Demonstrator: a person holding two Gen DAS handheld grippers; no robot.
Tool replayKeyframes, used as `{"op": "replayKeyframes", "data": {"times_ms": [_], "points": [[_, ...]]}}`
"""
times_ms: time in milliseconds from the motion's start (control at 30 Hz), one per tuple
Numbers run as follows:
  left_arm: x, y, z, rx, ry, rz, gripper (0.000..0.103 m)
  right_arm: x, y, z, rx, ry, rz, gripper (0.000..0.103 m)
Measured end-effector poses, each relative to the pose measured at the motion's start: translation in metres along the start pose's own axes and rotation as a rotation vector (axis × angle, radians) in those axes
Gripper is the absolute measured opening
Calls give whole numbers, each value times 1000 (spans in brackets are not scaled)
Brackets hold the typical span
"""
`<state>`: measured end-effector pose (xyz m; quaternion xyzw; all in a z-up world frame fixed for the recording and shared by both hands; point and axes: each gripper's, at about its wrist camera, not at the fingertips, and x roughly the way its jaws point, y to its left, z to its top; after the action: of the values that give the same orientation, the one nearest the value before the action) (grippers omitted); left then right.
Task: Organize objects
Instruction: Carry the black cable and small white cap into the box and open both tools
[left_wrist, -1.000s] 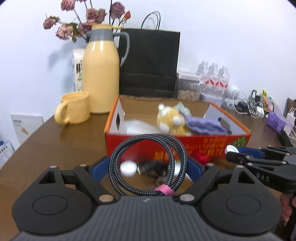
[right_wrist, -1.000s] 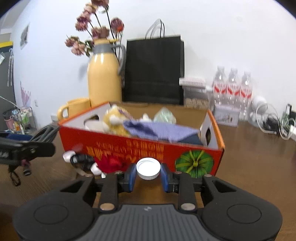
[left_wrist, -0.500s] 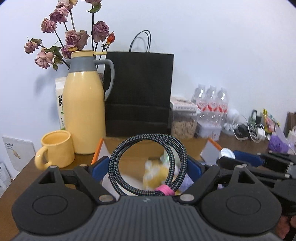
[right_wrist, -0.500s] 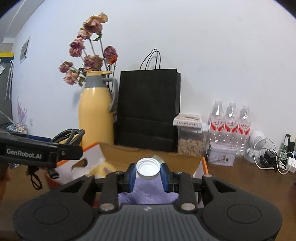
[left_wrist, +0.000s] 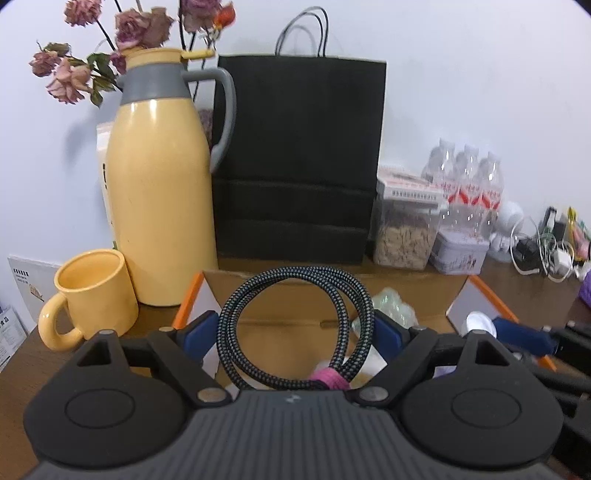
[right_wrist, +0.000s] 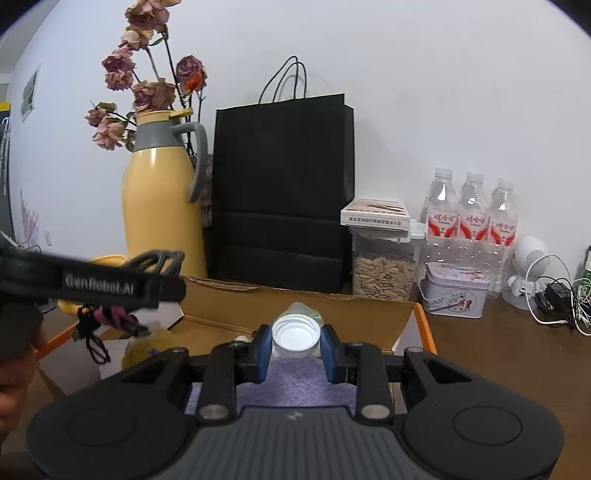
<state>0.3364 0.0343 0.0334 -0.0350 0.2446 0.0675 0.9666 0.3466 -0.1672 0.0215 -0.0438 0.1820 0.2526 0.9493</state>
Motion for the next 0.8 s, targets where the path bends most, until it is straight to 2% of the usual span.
{"op": "replayKeyframes", "data": {"times_ms": [167, 200, 233, 300, 333, 367, 567, 800], "points": [[0, -5, -5, 16, 4, 4, 90, 2, 4, -3, -16, 24, -7, 27], [-2, -5, -6, 18, -10, 5, 94, 3, 4, -4, -17, 32, -9, 28], [-4, -5, -6, 18, -25, 11, 103, 4, 4, -4, -16, 39, -18, 28], [-9, -7, -7, 17, -53, 17, 103, 4, 3, -5, -15, 42, -38, 49], [-9, -7, -6, 17, -52, 16, 103, 4, 3, -5, -6, 41, -45, 77], [-9, -7, -5, 14, -50, 16, 103, 4, 2, -6, 2, 37, -50, 98], [-8, -6, -5, 0, -43, 32, 103, 0, 0, -4, 13, 16, -50, 103], [-16, -6, -4, 0, -59, 18, 103, 1, 2, -4, 11, 22, -53, 103]]}}
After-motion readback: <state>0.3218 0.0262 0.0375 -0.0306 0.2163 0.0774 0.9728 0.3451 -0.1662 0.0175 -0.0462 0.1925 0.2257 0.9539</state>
